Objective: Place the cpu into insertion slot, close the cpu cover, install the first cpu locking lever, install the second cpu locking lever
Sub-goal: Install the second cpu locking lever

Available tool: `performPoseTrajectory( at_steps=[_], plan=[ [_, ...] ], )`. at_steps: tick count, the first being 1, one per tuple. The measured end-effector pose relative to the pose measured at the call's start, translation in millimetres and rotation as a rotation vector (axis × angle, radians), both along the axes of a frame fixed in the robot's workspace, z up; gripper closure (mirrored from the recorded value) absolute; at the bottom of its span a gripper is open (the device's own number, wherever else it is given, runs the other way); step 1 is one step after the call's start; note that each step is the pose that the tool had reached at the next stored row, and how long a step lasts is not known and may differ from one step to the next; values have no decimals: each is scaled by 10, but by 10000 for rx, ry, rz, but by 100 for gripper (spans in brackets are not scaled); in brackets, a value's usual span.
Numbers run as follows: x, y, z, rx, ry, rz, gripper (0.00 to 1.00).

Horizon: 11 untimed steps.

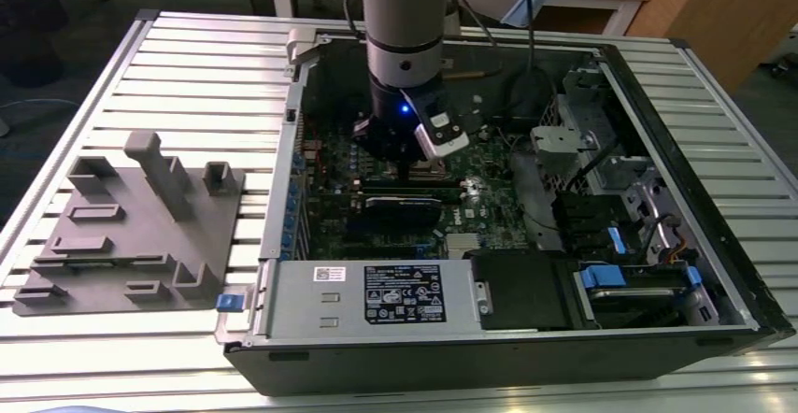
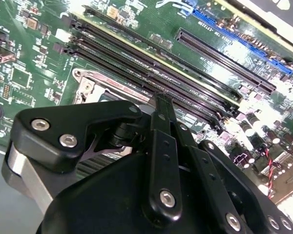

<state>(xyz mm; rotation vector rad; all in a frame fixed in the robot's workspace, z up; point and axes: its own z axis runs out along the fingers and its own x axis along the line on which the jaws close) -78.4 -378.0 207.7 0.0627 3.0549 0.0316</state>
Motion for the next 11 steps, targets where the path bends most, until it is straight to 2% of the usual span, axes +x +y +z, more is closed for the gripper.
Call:
performPoseTrajectory(
  at_steps=[6, 11],
  plan=[
    [-32, -1, -23, 68, 2, 0, 89],
    [-69, 0, -31, 298, 0, 0, 89]
  ],
)
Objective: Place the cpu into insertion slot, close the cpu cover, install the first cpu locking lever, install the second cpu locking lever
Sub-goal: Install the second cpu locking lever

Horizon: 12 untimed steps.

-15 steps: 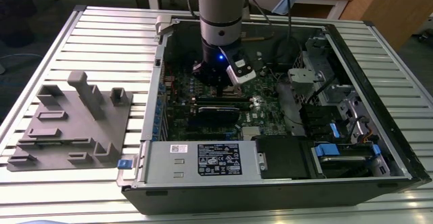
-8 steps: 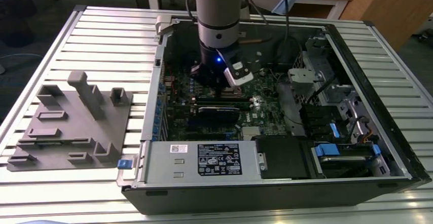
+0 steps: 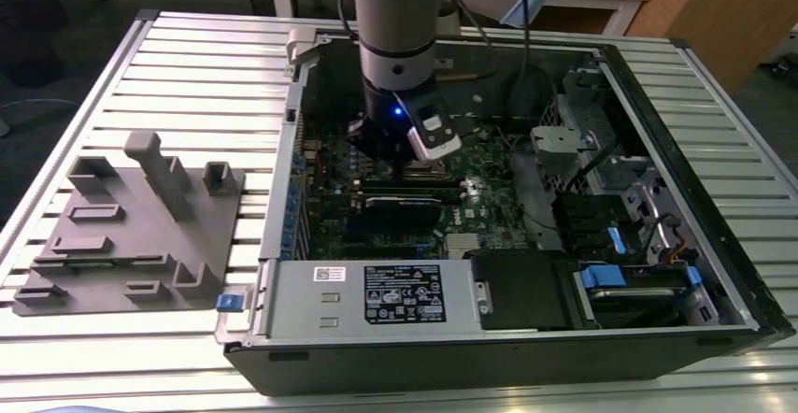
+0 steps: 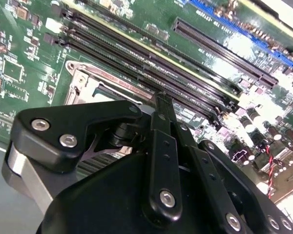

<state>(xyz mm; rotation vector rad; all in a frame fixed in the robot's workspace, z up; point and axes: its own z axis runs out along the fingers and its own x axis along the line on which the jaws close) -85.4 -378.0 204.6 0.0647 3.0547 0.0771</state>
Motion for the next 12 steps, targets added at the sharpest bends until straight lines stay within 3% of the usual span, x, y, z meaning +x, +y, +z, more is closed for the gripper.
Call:
performPoseTrajectory(
  at_steps=[4, 12],
  plan=[
    [-15, -4, -6, 73, 0, 1, 89],
    [-33, -51, -8, 82, -3, 1, 89]
  ],
)
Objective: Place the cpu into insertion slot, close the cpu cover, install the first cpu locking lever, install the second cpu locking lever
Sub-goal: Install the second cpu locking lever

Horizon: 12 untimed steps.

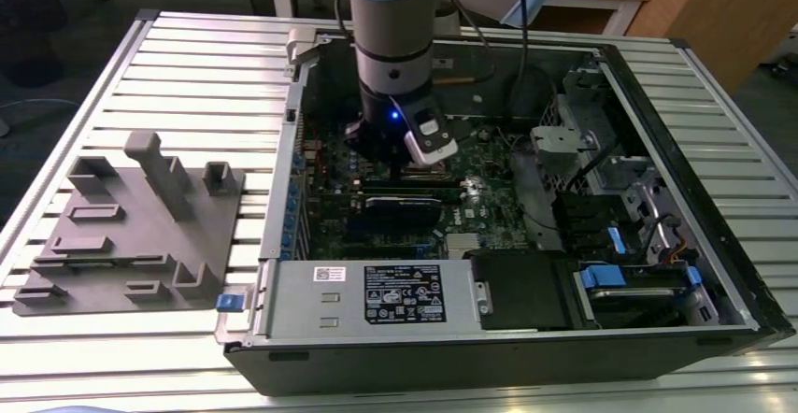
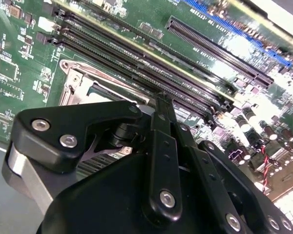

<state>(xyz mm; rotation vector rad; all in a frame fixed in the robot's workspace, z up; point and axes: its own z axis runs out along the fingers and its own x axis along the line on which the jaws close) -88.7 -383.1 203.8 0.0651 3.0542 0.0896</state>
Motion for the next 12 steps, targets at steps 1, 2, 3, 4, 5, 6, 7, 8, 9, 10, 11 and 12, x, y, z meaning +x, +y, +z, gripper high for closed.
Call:
performPoseTrajectory(
  at_steps=[1, 2, 3, 4, 5, 6, 7, 8, 9, 10, 11, 12],
  plan=[
    [0, -9, 0, 0, 0, 0, 89],
    [0, -17, 0, 0, 0, 0, 89],
    [0, -25, 0, 0, 0, 0, 89],
    [0, -33, 0, 0, -1, 0, 89],
    [-1, -39, 0, -1, -1, 0, 89],
    [-2, -43, 0, -2, 0, 0, 89],
    [-3, -46, 0, -1, -1, -2, 89],
    [-6, -46, 0, -1, -2, -1, 89],
    [-11, -46, 0, -1, -4, -1, 89],
    [-20, -47, 0, 0, -7, -1, 89],
    [-30, -47, -1, 0, -11, -1, 89],
    [-44, -47, -3, 0, -16, -1, 89]
  ],
)
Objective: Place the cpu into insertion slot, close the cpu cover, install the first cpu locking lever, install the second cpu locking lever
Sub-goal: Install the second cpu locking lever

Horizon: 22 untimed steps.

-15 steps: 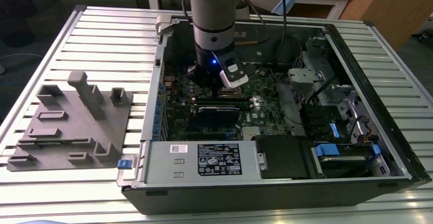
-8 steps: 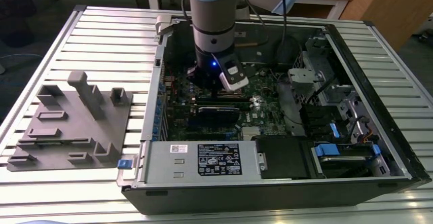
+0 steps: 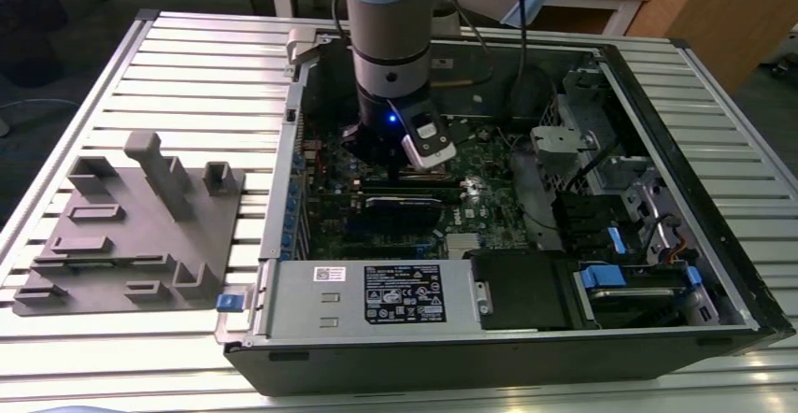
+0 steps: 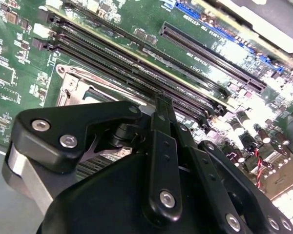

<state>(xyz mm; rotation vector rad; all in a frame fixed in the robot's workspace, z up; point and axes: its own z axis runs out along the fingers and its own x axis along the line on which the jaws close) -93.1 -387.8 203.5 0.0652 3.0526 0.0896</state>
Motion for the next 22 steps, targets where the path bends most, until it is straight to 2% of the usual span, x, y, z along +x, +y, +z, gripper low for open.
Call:
performPoseTrajectory(
  at_steps=[1, 7, 10, 11, 20, 22],
  plan=[
    [-44, 1, -22, 53, -20, 2, 89],
    [-45, 1, -35, 194, -18, 0, 89],
    [-45, 0, -40, 363, -19, 1, 89],
    [-45, -1, -44, 454, -19, 0, 89],
    [-48, -4, -63, 816, -18, 1, 89],
    [-50, -6, -63, 865, -17, -1, 89]
  ],
)
